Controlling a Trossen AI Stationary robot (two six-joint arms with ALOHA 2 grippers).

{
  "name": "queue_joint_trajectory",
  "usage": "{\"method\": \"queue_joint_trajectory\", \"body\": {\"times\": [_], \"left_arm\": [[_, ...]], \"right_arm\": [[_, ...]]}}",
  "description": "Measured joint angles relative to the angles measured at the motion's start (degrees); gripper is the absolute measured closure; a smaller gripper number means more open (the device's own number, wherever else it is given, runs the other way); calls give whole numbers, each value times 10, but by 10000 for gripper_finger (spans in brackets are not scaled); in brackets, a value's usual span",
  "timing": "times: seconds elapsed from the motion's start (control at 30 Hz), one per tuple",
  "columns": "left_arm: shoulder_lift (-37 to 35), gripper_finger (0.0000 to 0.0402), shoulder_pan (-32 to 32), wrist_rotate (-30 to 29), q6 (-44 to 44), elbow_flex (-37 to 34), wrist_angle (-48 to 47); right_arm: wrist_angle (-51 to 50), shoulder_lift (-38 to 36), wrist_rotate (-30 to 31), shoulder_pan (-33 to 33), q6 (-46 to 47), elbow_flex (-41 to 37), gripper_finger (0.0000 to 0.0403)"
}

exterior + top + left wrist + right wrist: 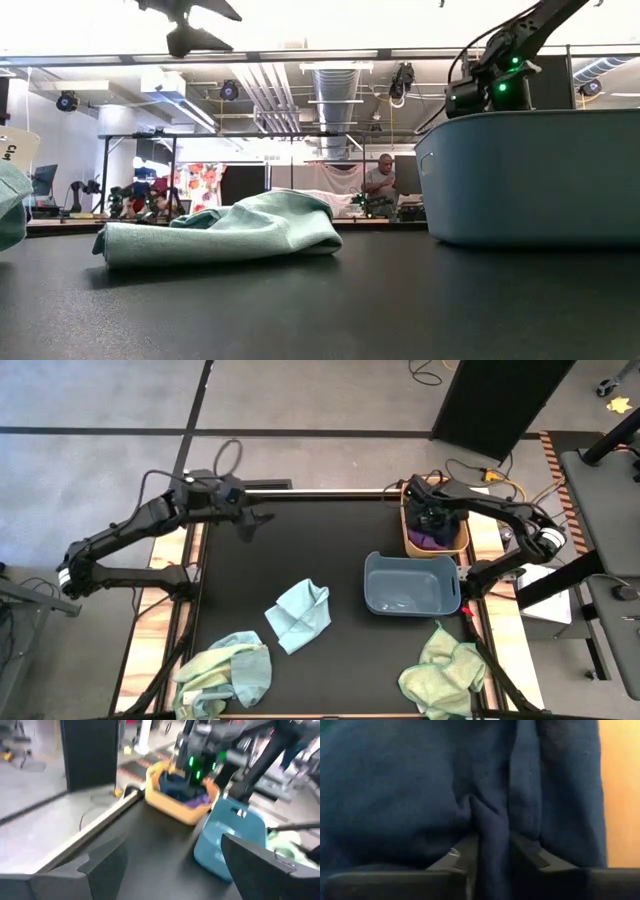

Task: Sort towels by color in basket
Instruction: Put the blue towel into the yellow bin, then put the right light blue towel into the gray bin

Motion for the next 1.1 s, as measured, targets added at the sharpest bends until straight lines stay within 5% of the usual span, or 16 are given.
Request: {"method": "queue_joint_trajectory", "body": {"times": [0.3, 0.53, 0.8, 1.1], "left_arm": [[29, 102, -22, 3, -4, -34, -98], [36, 102, -115, 15, -123, -107, -110], [88, 102, -338, -91, -289, -133, -40], [222, 102, -439, -159, -257, -133, 68]], "right_arm": [[-32, -25, -10, -3, -13, 50, 177], [-19, -106, 46, 31, -32, 100, 106], [124, -171, 105, 164, -130, 93, 70], [135, -157, 104, 405, -183, 145, 74]]}}
